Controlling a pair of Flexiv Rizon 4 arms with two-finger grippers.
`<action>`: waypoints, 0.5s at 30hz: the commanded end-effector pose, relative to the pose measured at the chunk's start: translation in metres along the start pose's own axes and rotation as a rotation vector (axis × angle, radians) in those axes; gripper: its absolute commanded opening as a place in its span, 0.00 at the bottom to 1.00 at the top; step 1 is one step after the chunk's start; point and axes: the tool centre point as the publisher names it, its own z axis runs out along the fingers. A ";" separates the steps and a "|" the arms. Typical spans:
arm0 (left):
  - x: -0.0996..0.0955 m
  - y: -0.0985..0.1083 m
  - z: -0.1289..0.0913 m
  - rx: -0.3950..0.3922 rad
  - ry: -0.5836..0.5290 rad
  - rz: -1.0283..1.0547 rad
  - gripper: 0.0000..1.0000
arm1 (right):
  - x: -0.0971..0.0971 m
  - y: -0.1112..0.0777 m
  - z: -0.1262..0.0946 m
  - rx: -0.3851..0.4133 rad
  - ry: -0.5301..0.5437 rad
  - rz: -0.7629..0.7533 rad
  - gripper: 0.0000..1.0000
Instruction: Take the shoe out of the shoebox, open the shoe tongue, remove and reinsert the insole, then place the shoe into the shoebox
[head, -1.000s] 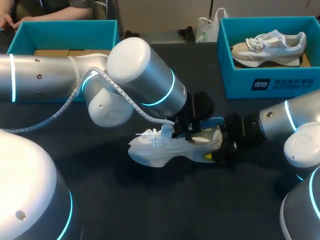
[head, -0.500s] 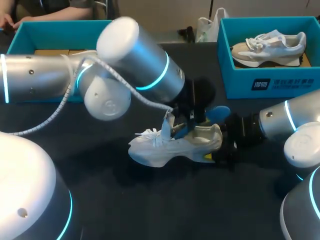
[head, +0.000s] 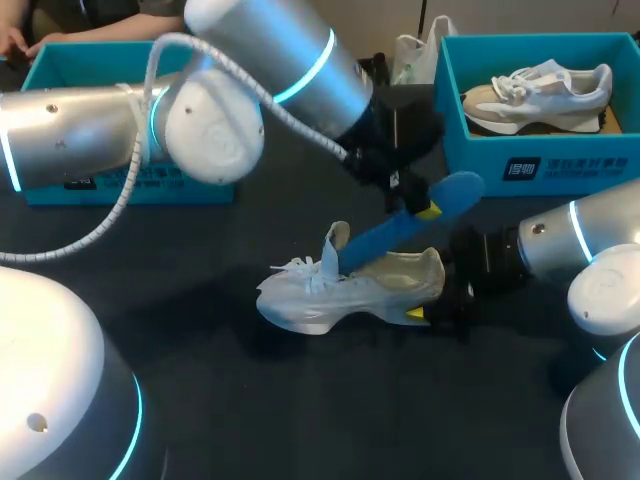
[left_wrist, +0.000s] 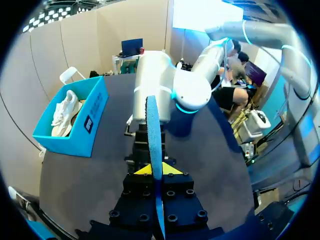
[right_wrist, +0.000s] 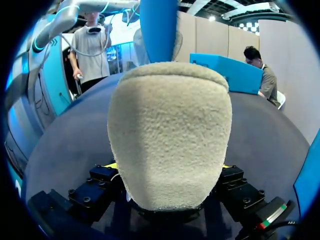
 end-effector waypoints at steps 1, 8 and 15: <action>0.001 -0.015 -0.020 -0.009 0.023 0.003 0.00 | -0.001 -0.002 0.004 0.006 -0.001 0.001 0.00; 0.008 -0.042 -0.042 0.049 0.045 0.013 0.00 | -0.001 -0.002 0.004 0.006 -0.001 0.001 0.00; 0.016 -0.074 -0.064 0.153 0.069 0.010 0.00 | -0.001 -0.002 0.004 0.006 -0.001 0.001 0.00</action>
